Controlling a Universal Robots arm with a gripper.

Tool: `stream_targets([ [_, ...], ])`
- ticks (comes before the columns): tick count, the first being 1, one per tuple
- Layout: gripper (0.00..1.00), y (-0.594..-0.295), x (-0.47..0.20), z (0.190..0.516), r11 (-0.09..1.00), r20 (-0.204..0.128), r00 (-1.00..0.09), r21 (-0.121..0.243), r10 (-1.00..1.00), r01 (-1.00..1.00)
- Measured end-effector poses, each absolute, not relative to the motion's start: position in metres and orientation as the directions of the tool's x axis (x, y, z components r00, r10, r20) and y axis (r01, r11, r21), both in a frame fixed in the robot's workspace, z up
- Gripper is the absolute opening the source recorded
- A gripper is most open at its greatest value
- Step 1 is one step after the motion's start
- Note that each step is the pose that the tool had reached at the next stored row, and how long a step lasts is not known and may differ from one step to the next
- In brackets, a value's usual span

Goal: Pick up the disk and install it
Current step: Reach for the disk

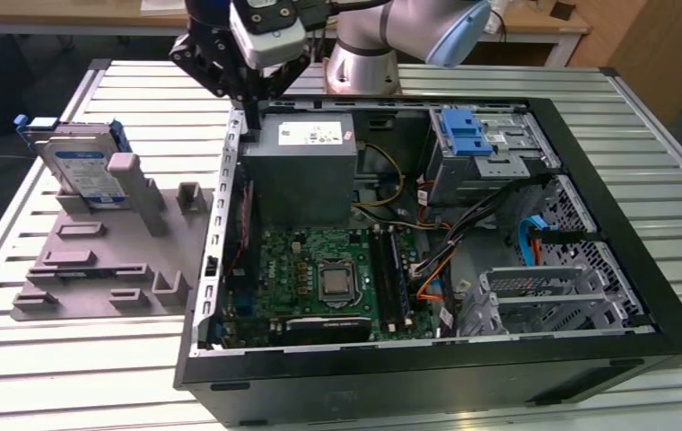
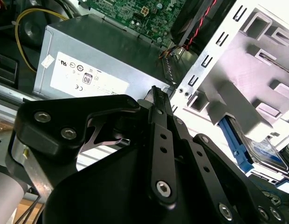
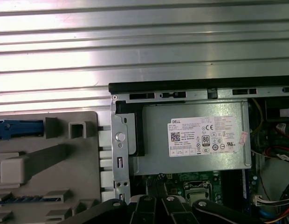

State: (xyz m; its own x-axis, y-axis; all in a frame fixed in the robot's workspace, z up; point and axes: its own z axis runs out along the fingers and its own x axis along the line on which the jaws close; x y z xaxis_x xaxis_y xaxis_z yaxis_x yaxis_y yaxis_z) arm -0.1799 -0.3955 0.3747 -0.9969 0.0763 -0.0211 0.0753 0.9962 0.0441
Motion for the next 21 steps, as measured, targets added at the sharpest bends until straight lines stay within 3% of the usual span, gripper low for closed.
stream_targets([
  [21,0.11,-0.3955,-0.1849,0.3724,0.996,-0.021,-0.997,0.044,0.076,0.075],
])
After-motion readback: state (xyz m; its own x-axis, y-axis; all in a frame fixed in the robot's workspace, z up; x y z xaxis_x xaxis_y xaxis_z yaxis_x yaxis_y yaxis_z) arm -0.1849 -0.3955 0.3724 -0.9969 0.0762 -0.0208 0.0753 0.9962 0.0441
